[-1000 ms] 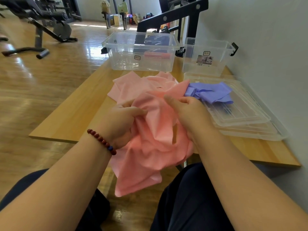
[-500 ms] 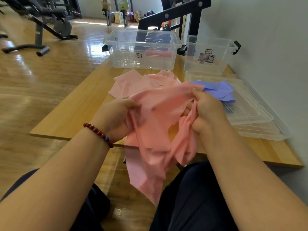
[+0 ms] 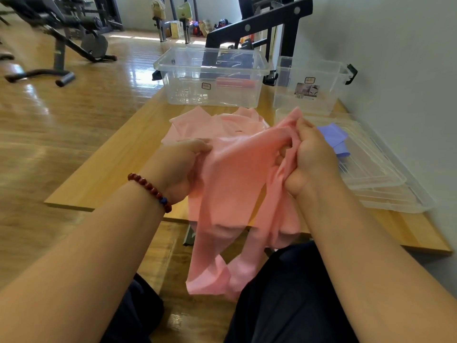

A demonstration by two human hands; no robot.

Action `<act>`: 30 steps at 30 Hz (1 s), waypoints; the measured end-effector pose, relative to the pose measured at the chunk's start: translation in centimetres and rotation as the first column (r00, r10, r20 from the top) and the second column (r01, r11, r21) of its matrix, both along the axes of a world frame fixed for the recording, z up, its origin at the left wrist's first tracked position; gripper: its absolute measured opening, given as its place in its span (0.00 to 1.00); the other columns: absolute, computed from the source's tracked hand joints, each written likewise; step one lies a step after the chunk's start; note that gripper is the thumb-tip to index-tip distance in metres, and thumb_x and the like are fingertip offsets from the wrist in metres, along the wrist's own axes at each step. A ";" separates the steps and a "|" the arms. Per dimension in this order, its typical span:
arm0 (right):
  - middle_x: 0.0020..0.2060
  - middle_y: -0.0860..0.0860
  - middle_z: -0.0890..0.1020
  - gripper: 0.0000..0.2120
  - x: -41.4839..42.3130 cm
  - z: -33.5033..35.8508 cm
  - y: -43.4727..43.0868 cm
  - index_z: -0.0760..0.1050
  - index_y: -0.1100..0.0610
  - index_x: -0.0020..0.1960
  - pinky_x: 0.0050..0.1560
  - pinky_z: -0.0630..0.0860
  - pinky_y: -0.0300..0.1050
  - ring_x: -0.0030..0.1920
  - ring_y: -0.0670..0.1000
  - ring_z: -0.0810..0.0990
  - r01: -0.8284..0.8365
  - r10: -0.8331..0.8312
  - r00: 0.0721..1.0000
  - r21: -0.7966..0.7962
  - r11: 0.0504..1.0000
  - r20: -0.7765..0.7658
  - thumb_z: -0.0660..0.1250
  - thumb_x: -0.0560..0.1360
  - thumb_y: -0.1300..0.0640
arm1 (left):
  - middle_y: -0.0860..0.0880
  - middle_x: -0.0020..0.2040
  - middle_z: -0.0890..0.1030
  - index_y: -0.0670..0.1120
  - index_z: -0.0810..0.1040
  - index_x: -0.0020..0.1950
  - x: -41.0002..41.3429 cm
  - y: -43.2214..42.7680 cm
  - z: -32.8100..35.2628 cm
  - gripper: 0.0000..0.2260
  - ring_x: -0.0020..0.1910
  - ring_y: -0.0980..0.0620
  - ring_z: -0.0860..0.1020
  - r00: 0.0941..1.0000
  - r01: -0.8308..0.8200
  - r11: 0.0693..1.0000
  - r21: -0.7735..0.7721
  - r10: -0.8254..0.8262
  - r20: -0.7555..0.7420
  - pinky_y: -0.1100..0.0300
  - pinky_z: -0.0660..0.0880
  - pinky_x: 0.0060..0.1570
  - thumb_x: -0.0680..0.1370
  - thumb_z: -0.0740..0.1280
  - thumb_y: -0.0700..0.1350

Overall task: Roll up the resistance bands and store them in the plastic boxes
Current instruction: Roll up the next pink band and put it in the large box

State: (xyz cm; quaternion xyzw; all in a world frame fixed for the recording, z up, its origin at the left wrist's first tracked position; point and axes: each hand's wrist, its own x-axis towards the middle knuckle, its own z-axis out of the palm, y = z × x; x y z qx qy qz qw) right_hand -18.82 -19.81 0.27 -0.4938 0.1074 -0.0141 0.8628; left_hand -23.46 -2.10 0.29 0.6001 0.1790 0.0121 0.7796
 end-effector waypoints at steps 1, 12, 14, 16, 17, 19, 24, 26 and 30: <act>0.47 0.55 0.84 0.09 0.0 -0.2 -0.1 0.80 0.52 0.53 0.55 0.78 0.58 0.47 0.58 0.82 0.018 -0.018 1.000 0.012 1.000 -0.014 0.64 0.80 0.49 | 0.46 0.40 0.82 0.42 0.81 0.50 0.0 -0.2 -0.1 0.04 0.34 0.51 0.79 0.999 0.026 1.000 -0.001 -0.026 -0.036 0.59 0.77 0.35 0.77 0.67 0.38; 0.40 0.57 0.84 0.15 -1.3 -0.6 -1.9 0.80 0.61 0.56 0.35 0.80 0.42 0.36 0.53 0.84 -0.101 0.115 0.988 0.131 0.986 -0.102 0.61 0.80 0.51 | 0.39 0.56 0.81 0.37 0.79 0.57 0.7 -1.4 -2.1 0.09 0.58 0.44 0.80 0.990 0.138 0.984 -0.115 -0.134 0.039 0.51 0.75 0.63 0.80 0.63 0.38; 0.25 0.52 0.78 0.11 -1.5 0.3 -1.5 0.78 0.59 0.45 0.22 0.72 0.35 0.22 0.47 0.76 -0.152 0.163 0.980 0.106 0.983 -0.113 0.65 0.79 0.52 | 0.36 0.62 0.78 0.33 0.75 0.64 1.0 -0.9 -1.7 0.14 0.63 0.41 0.77 0.989 0.123 0.981 -0.149 -0.109 0.099 0.49 0.72 0.67 0.81 0.61 0.37; 0.19 0.49 0.73 0.08 -1.1 1.0 -1.2 0.75 0.58 0.42 0.18 0.65 0.33 0.17 0.44 0.70 -0.159 0.165 0.980 0.059 0.985 -0.112 0.66 0.79 0.58 | 0.36 0.64 0.77 0.34 0.71 0.69 1.5 -0.1 -1.1 0.17 0.63 0.42 0.77 0.986 0.111 0.980 -0.166 -0.088 0.142 0.49 0.75 0.64 0.82 0.61 0.38; 0.18 0.48 0.71 0.07 -0.9 1.3 -0.9 0.75 0.58 0.42 0.17 0.65 0.33 0.16 0.44 0.69 -0.182 0.184 0.977 0.035 0.983 -0.111 0.64 0.80 0.60 | 0.37 0.64 0.77 0.35 0.71 0.70 1.9 0.4 -0.7 0.17 0.63 0.41 0.77 0.986 0.102 0.980 -0.171 -0.076 0.148 0.48 0.75 0.63 0.82 0.61 0.39; 0.17 0.49 0.70 0.12 -0.1 2.1 -0.2 0.74 0.59 0.40 0.16 0.64 0.32 0.15 0.44 0.68 -0.235 0.240 0.964 0.058 0.970 -0.111 0.62 0.82 0.59 | 0.37 0.66 0.76 0.36 0.72 0.69 2.6 1.2 0.5 0.17 0.63 0.42 0.77 0.984 0.093 0.980 -0.174 -0.064 0.168 0.47 0.76 0.62 0.82 0.61 0.40; 0.47 0.49 0.81 0.17 2.6 2.2 1.3 0.73 0.56 0.63 0.20 0.66 0.35 0.20 0.42 0.64 -0.346 0.341 0.938 -0.133 0.929 -0.065 0.69 0.77 0.53 | 0.46 0.42 0.84 0.39 0.78 0.50 4.9 2.0 5.3 0.10 0.40 0.52 0.83 0.981 0.048 0.977 -0.206 -0.007 0.196 0.58 0.82 0.40 0.83 0.59 0.41; 0.59 0.49 0.80 0.22 3.1 2.0 1.9 0.71 0.54 0.68 0.20 0.67 0.35 0.19 0.42 0.65 -0.370 0.360 0.929 -0.181 0.911 -0.087 0.70 0.76 0.51 | 0.49 0.34 0.81 0.42 0.77 0.45 5.8 2.2 6.5 0.12 0.32 0.54 0.81 0.980 0.082 0.977 -0.196 -0.044 0.194 0.62 0.79 0.33 0.84 0.58 0.42; 0.28 0.49 0.79 0.13 3.1 1.9 3.2 0.75 0.57 0.45 0.18 0.67 0.35 0.16 0.43 0.68 -0.534 0.517 0.838 -0.071 0.842 -0.174 0.66 0.78 0.47 | 0.49 0.35 0.82 0.43 0.77 0.46 6.8 2.6 6.7 0.13 0.35 0.54 0.81 0.975 0.171 0.971 -0.170 -0.142 0.172 0.62 0.79 0.34 0.85 0.56 0.44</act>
